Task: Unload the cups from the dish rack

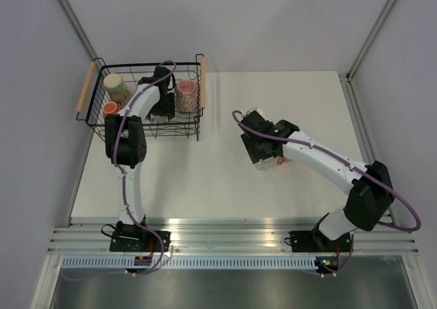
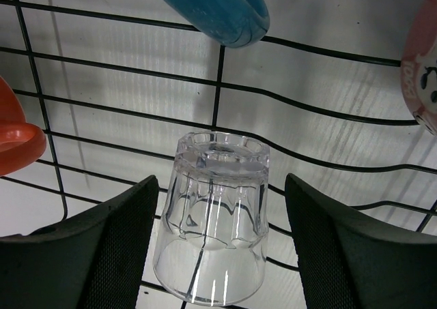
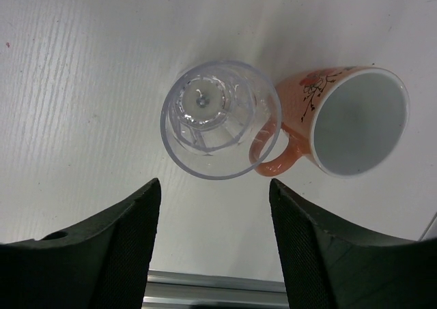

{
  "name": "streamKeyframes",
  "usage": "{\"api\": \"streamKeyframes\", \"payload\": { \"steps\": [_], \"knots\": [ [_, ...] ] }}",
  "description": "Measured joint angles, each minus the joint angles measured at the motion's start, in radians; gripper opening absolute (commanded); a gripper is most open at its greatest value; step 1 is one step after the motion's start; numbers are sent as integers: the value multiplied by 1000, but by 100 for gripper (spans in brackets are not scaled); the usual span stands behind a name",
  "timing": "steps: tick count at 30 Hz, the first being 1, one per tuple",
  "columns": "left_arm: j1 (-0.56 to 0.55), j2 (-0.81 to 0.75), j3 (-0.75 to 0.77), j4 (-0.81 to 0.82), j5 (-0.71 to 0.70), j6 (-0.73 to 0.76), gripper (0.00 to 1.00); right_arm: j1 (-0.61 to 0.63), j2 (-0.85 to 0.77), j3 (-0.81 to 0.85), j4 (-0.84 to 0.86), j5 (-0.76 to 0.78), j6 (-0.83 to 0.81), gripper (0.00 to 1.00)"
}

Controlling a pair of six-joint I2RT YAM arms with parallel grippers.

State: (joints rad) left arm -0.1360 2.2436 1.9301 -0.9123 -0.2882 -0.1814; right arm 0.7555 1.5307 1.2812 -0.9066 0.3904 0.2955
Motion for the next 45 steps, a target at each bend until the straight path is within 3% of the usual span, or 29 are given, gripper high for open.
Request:
{"api": "streamKeyframes", "payload": {
  "steps": [3,4,6,7,10,22,26,31,33,35,45],
  "knots": [
    [0,0,-5,3,-14,-1,61,0,-5,-1,1,1,0,60],
    [0,0,-6,1,-21,-1,45,0,-9,-3,2,3,-2,58],
    [0,0,-7,0,-30,-4,29,0,-17,-10,4,5,0,52],
    [0,-2,-7,-2,-34,-2,16,0,-20,-14,4,6,0,52],
    [-1,-2,-12,-6,-51,-2,3,0,-26,-18,6,8,2,50],
    [-1,-116,-55,-41,-78,-48,2,0,-148,-40,74,28,15,53],
    [-1,-217,-55,-41,-78,-83,2,0,-217,-51,124,38,21,60],
    [-1,-332,-55,-38,-56,-127,2,0,-301,-105,219,21,26,81],
    [-1,-382,-67,-23,-18,-155,2,0,-362,-151,267,-10,24,94],
    [-1,-457,-118,16,34,-191,2,0,-429,-200,325,-56,16,96],
    [-45,-871,-546,264,415,-447,2,0,-544,-405,648,-287,27,94]
  ]
}}
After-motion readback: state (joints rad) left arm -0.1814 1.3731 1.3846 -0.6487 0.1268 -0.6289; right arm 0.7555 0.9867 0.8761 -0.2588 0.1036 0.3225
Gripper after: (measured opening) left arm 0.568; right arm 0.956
